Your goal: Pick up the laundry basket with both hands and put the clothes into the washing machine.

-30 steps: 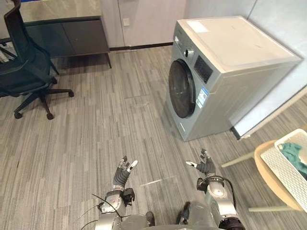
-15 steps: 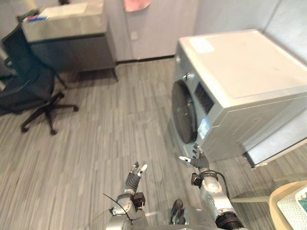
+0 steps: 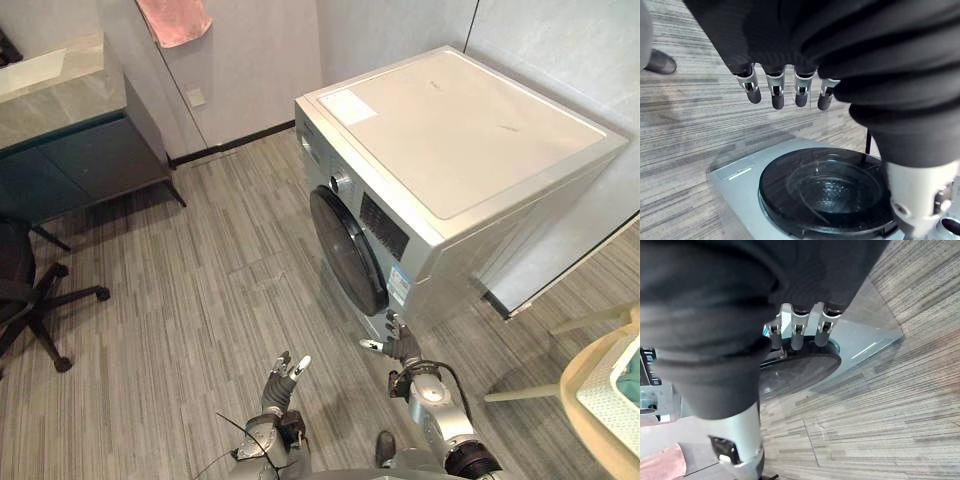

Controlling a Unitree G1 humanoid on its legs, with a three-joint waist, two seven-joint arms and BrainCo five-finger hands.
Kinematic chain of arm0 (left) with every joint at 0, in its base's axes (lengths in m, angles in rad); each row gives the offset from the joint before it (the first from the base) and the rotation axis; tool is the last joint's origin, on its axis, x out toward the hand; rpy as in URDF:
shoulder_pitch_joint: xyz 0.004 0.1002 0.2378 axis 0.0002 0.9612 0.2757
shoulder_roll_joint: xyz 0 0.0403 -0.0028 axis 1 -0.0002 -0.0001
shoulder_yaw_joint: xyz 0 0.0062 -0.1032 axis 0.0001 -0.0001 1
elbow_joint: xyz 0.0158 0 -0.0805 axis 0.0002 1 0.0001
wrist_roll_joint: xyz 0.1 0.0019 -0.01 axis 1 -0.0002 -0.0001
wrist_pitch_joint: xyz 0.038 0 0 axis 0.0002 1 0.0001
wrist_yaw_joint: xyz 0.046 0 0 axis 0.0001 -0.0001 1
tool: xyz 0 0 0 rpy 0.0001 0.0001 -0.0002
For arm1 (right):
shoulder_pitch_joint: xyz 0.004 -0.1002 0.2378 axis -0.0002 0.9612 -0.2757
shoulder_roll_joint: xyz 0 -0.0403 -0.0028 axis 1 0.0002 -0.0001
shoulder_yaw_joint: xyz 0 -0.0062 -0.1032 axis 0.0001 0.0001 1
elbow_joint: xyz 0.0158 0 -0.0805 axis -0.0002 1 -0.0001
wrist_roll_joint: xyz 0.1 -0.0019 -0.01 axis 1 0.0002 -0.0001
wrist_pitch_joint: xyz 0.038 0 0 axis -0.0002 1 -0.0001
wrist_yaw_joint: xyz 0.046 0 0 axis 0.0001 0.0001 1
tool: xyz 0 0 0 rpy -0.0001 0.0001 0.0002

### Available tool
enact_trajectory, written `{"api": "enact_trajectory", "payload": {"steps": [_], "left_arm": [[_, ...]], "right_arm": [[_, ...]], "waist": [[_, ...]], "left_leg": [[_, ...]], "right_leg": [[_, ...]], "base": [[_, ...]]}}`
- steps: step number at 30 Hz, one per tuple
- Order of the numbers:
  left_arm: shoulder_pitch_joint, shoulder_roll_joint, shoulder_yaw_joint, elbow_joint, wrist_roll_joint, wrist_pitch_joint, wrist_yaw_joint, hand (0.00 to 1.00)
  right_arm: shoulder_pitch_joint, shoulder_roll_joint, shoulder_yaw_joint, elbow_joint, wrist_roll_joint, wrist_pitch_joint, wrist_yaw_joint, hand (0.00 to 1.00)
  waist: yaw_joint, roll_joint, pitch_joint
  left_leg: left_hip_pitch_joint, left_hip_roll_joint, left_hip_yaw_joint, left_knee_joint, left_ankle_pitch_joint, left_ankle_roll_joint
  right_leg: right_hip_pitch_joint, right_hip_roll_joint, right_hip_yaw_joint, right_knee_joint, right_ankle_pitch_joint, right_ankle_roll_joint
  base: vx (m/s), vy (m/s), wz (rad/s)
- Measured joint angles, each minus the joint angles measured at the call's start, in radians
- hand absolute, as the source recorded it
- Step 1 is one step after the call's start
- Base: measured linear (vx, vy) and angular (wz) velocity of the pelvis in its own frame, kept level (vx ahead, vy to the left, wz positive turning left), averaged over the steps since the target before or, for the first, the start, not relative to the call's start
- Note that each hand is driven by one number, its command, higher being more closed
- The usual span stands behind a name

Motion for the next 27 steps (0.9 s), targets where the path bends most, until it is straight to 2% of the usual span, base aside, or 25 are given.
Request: {"api": "enact_trajectory", "payload": {"steps": [1,2,3,4,6,9,11,14,17,19,21,22,26,27], "left_arm": [[-0.001,0.014,0.003,-0.001,0.001,0.0,-0.001,0.0],[0.001,0.026,0.014,0.0,0.005,0.0,0.0,0.0],[0.004,0.03,0.027,-0.001,0.006,0.0,0.001,0.0],[0.005,0.031,0.029,-0.002,0.006,0.0,0.002,0.0],[0.016,0.037,0.029,-0.008,0.005,-0.003,0.007,0.0],[0.006,0.041,0.026,-0.014,0.005,-0.006,0.007,0.0],[-0.012,0.038,0.015,-0.017,0.003,-0.009,0.007,0.0],[-0.038,0.031,-0.031,-0.04,-0.004,-0.017,0.007,0.0],[-0.05,0.029,-0.05,-0.065,-0.009,-0.039,0.02,0.0],[-0.053,0.027,-0.054,-0.078,-0.047,-0.046,0.025,0.0],[-0.075,0.027,-0.063,-0.08,-0.07,-0.05,0.026,0.0],[-0.097,0.025,-0.088,-0.08,-0.089,-0.051,0.037,0.0],[-0.164,0.005,-0.121,-0.08,-0.123,-0.059,0.069,0.0],[-0.169,0.005,-0.127,-0.08,-0.123,-0.059,0.07,0.0]], "right_arm": [[-0.008,0.01,-0.003,0.001,0.0,0.002,-0.001,0.0],[-0.023,0.011,-0.006,0.001,0.0,0.002,-0.012,0.0],[-0.032,0.017,-0.007,0.001,0.0,0.002,-0.015,0.0],[-0.035,0.018,-0.008,0.001,0.0,0.002,-0.016,0.0],[-0.097,0.02,-0.016,0.01,-0.001,0.002,-0.019,0.0],[-0.193,0.013,-0.057,0.018,-0.003,0.002,-0.05,0.0],[-0.269,-0.007,-0.104,0.034,-0.003,0.001,-0.077,0.0],[-0.412,-0.076,-0.185,0.086,-0.001,0.001,-0.116,0.0],[-0.546,-0.139,-0.26,0.115,-0.003,0.002,-0.166,0.0],[-0.615,-0.152,-0.285,0.136,-0.042,0.018,-0.189,0.0],[-0.645,-0.124,-0.31,0.135,-0.073,0.025,-0.222,0.0],[-0.655,-0.093,-0.334,0.124,-0.079,0.034,-0.262,0.0],[-0.629,-0.012,-0.348,0.017,-0.133,0.063,-0.369,0.0],[-0.625,-0.004,-0.347,0.005,-0.145,0.064,-0.377,0.0]], "waist": [[0.003,-0.003,0.004],[0.014,-0.022,0.0],[0.026,-0.015,0.004],[0.027,-0.012,0.006],[0.029,0.014,0.023],[0.031,0.02,0.068],[0.033,0.019,0.098],[0.052,0.024,0.145],[0.052,0.028,0.187],[0.051,0.031,0.189],[0.053,0.037,0.193],[0.053,0.041,0.195],[0.048,0.041,0.206],[0.048,0.041,0.206]], "left_leg": [[0.0,-0.034,0.014,-0.024,0.001,0.01],[0.001,-0.063,0.028,-0.03,0.002,0.028],[0.001,-0.088,0.038,-0.028,-0.004,0.044],[0.001,-0.095,0.039,-0.027,-0.006,0.048],[-0.016,-0.133,0.057,-0.024,-0.011,0.076],[-0.047,-0.143,0.067,-0.01,-0.009,0.08],[-0.071,-0.147,0.072,-0.008,0.004,0.097],[-0.11,-0.148,0.077,-0.017,0.021,0.096],[-0.117,-0.149,0.077,-0.051,0.049,0.091],[-0.131,-0.147,0.076,-0.074,0.069,0.087],[-0.133,-0.146,0.073,-0.101,0.092,0.088],[-0.132,-0.145,0.072,-0.115,0.1,0.082],[-0.133,-0.144,0.073,-0.132,0.106,0.083],[-0.135,-0.144,0.073,-0.132,0.106,0.083]], "right_leg": [[-0.01,-0.035,0.001,-0.002,0.003,0.014],[-0.014,-0.067,0.001,-0.005,0.01,0.036],[-0.014,-0.095,0.002,-0.006,0.009,0.056],[-0.013,-0.101,0.002,-0.006,0.009,0.058],[-0.035,-0.139,0.013,-0.001,0.014,0.08],[-0.07,-0.158,0.019,0.011,0.023,0.087],[-0.107,-0.161,0.019,0.037,0.023,0.088],[-0.17,-0.165,0.024,0.072,0.023,0.087],[-0.201,-0.165,0.023,0.088,0.022,0.086],[-0.228,-0.162,0.023,0.092,0.023,0.083],[-0.24,-0.159,0.019,0.092,0.026,0.08],[-0.244,-0.157,0.018,0.089,0.027,0.079],[-0.251,-0.154,0.018,0.083,0.029,0.076],[-0.253,-0.154,0.019,0.083,0.029,0.076]], "base": [[0.04,0.331,0.0],[0.04,0.366,-0.01],[0.03,0.277,-0.02],[0.02,0.253,0.06],[0.01,0.234,-0.03],[-0.01,0.098,-0.07],[-0.06,0.06,0.0],[-0.06,0.009,-0.03],[-0.04,-0.032,0.01],[-0.01,-0.054,0.0],[0.02,-0.061,0.03],[0.03,-0.05,0.02],[0.04,-0.024,-0.01],[0.04,-0.008,-0.02]]}}
